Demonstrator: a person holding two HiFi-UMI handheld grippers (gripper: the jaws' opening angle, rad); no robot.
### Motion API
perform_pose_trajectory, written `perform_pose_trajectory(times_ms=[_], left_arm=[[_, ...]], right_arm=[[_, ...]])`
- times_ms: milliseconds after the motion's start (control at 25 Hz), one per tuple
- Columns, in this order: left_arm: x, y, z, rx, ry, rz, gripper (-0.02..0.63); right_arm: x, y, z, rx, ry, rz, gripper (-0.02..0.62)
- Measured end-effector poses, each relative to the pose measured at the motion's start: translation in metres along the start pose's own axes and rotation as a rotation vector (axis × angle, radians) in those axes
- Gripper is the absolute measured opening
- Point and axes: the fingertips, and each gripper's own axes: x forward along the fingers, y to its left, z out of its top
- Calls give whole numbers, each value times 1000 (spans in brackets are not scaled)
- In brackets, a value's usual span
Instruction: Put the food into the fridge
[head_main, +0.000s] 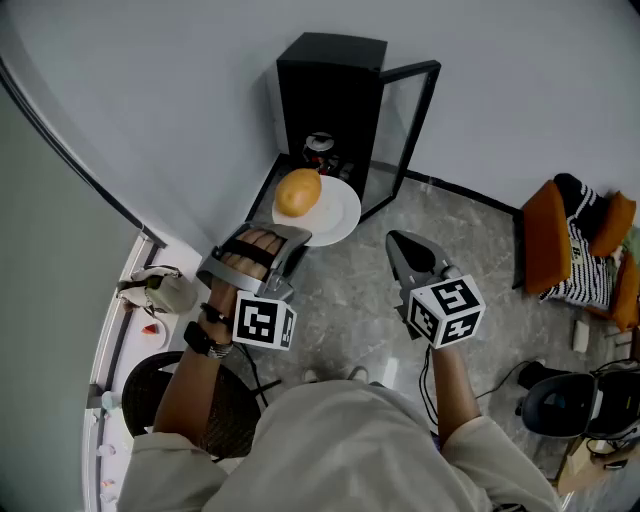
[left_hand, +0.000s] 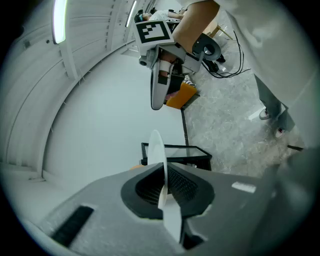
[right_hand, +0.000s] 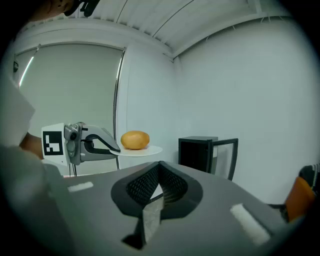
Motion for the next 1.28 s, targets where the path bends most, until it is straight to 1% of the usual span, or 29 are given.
perform_pose_trajectory(times_ms=[160, 320, 600, 760, 840, 920, 1040, 1160, 1280], left_arm=[[0, 2, 0, 6, -5, 2, 15], [0, 2, -5, 7, -9, 1, 15], [-4, 4, -23, 5, -27, 5, 15], [-7, 5, -37, 14, -40, 7, 15], [-11, 3, -43, 12, -48, 5, 15], [-11, 3, -48, 17, -56, 3, 15], [-10, 2, -56, 26, -68, -3, 15], [-4, 4, -66, 30, -71, -2, 15], [10, 11, -74, 29, -68, 1, 15]], right_arm=[[1, 1, 0, -1, -2, -1, 5], [3, 7, 5, 19, -32, 14, 6], [10, 12, 10, 44, -42, -17, 6], [17, 23, 11, 35, -46, -34, 6], [19, 31, 12, 32, -64, -39, 6], [23, 37, 15, 12, -84, -51, 6], [32, 45, 16, -14, -80, -70, 6], [41, 43, 20, -15, -87, -87, 6], [52, 31, 23, -9, -89, -101, 6]])
